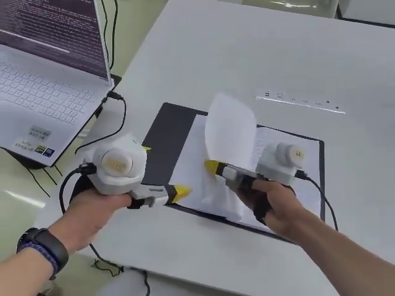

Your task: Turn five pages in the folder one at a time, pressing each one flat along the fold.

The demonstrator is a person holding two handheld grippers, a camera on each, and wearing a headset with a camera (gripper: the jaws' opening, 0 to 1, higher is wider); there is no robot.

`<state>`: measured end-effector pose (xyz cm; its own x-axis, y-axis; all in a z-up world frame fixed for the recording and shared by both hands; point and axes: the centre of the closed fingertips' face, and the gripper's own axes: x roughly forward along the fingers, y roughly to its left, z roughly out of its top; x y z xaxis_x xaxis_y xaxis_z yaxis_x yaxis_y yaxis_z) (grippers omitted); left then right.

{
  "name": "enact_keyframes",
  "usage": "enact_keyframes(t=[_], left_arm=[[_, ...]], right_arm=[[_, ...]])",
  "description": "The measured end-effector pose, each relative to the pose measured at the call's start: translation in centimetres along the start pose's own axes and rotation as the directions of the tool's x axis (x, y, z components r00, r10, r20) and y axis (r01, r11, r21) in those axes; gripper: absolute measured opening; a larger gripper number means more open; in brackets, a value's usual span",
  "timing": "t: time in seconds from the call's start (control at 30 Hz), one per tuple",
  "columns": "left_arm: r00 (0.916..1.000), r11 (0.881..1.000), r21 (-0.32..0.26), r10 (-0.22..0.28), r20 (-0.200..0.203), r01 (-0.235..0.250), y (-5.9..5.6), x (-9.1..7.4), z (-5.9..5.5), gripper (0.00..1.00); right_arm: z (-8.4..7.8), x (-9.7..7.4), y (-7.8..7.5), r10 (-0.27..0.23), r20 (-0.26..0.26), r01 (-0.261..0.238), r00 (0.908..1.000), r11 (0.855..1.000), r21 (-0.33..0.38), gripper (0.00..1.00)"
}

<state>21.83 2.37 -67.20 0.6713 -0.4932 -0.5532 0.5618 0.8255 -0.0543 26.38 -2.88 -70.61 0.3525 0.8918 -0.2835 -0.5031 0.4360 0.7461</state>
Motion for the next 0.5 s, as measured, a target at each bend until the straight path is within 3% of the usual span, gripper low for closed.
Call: enact_keyframes(t=[0.23,0.3,0.5], left_arm=[[0.9999,1.000,-0.003,0.005,0.009,-0.004,0.3,-0.5,0.2,0.78],[0.9999,1.000,-0.009,0.008,0.007,-0.008,0.6,-0.7,-0.1,0.77],[0.9998,0.999,-0.029,0.017,-0.002,-0.017,0.8,-1.1,-0.8,0.77]], right_arm=[[-1.4,2.1,-0.5,-0.005,-0.033,0.006,0.9994,0.999,0.033,0.00],[-2.2,2.7,-0.9,-0.016,-0.068,0.019,0.9975,0.999,0.040,0.00],[-2.7,3.6,-1.8,-0.028,-0.071,0.033,0.9971,0.997,0.073,0.00]])
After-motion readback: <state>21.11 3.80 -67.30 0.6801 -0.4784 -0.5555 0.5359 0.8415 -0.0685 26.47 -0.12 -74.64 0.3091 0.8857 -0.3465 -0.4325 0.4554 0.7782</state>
